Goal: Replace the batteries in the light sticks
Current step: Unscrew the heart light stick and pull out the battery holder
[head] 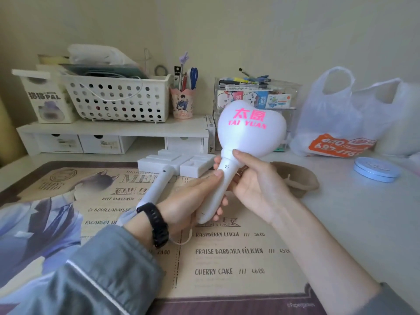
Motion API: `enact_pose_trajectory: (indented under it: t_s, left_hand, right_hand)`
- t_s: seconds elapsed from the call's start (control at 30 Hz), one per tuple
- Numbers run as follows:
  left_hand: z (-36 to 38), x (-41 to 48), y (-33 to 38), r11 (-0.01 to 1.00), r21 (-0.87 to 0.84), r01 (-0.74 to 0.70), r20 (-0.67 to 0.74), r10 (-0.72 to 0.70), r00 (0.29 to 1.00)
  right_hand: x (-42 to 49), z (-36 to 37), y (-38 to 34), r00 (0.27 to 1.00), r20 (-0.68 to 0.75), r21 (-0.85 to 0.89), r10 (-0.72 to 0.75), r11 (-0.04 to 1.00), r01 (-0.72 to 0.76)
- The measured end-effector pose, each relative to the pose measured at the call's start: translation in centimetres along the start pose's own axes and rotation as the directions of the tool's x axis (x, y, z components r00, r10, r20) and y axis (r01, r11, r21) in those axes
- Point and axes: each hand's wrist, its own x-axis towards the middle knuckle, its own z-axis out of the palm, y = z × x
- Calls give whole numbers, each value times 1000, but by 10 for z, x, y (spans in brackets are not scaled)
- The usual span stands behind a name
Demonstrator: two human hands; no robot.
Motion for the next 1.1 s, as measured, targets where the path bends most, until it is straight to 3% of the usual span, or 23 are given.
enact_pose_trajectory:
  t_s: [0.13,0.27,0.37,0.53,0.67,0.87,1.1]
  left_hand:
    - [-1,-2,1,998,-3,58,30,-58,998]
    - [2,-7,4,930,-257,261,233,-203,951]
    - [3,-10,5,893,-331,305,339,-189,922]
    - [4,-11,4,898,-300,320,362,-203,910]
    - [-1,-8,5,924,-161,348,307,-288,907]
    - [6,-8,2,977,-48,206,146,-197,970]
    - [14,-9,1,983,105,154,-8,-154,988]
  right_hand:
    - [5,-4,4,997,-75,-94,-23,995,15]
    - [7,-4,4,976,-215,-71,43,996,-60]
    - [4,-6,4,972,-191,8,135,991,-136]
    - [0,0,9,986,-60,108,158,983,-151]
    - [-2,5,18,989,-17,118,148,982,-145]
    - [2,7,24,992,-99,-1,82,997,-82]
    - [6,10,27,987,-163,5,13,1000,-13]
